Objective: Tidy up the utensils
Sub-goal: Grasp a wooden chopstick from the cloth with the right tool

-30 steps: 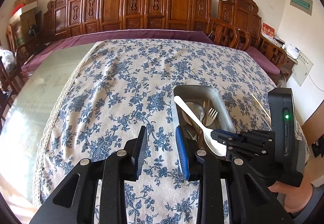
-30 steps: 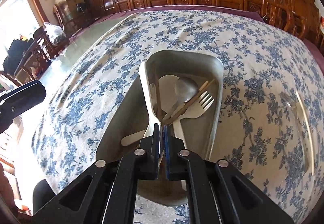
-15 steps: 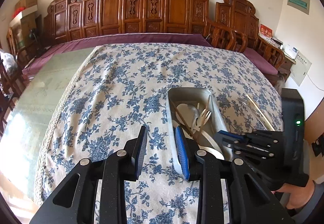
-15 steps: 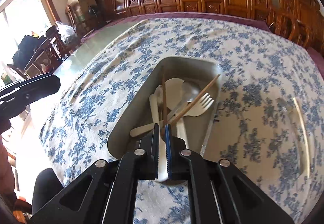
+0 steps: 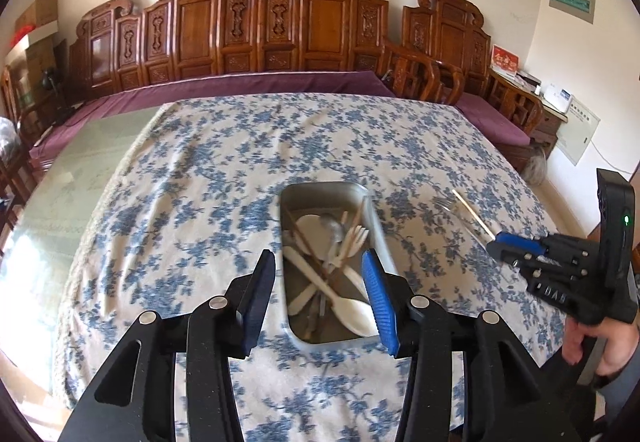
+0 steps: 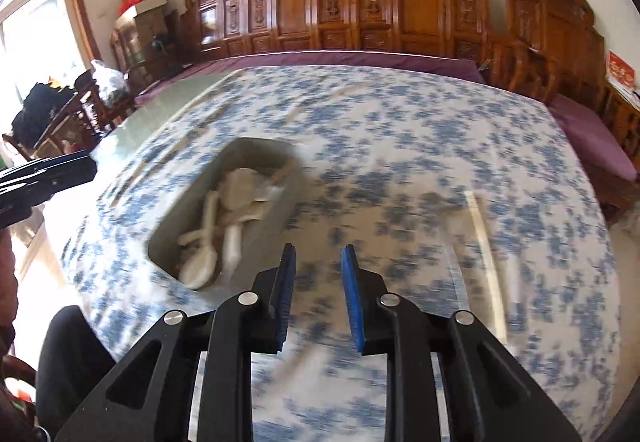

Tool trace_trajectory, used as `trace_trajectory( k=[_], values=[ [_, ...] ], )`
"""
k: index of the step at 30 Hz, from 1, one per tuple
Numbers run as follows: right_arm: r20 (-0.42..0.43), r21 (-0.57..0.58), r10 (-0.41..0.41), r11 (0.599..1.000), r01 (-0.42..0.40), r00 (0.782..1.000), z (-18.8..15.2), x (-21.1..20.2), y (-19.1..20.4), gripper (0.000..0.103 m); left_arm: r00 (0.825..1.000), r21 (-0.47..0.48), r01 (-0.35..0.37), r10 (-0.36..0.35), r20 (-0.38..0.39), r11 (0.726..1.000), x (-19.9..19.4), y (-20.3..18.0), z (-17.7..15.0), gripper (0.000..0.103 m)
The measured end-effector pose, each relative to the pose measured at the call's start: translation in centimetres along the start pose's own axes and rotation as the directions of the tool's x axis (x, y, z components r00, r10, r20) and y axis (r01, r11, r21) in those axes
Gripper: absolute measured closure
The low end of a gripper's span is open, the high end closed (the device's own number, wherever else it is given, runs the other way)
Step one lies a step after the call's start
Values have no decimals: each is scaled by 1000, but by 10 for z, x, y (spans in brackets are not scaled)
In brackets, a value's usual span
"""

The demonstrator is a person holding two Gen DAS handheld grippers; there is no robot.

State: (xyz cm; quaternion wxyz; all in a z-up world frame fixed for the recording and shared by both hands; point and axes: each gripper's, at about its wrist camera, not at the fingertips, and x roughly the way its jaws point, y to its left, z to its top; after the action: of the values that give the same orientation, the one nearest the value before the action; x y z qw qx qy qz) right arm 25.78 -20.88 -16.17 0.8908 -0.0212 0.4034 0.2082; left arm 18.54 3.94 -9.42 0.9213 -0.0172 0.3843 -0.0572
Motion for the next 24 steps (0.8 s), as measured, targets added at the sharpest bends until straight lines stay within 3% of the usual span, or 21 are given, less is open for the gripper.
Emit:
trace_trajectory(
  k=[8,14,20,24],
  values=[
    [-41,18,-81,996,82,996,-1,15,-79,77,998,31,40,-39,-45,999,37,-36,12,58],
    [-123,28,-120,992,124,985,-10,56,-121,77,996,35,54,-51,-76,998,59,-51,12,58],
    [-186,9,-123,992,127,975,-19,82,-133,77,992,58,65,-58,-108,996,72,-70,7,58],
    [-223,-46,-173,985,167,959,-27,88,-133,89,990,72,77,-68,-123,994,79,-84,5,58]
  ],
)
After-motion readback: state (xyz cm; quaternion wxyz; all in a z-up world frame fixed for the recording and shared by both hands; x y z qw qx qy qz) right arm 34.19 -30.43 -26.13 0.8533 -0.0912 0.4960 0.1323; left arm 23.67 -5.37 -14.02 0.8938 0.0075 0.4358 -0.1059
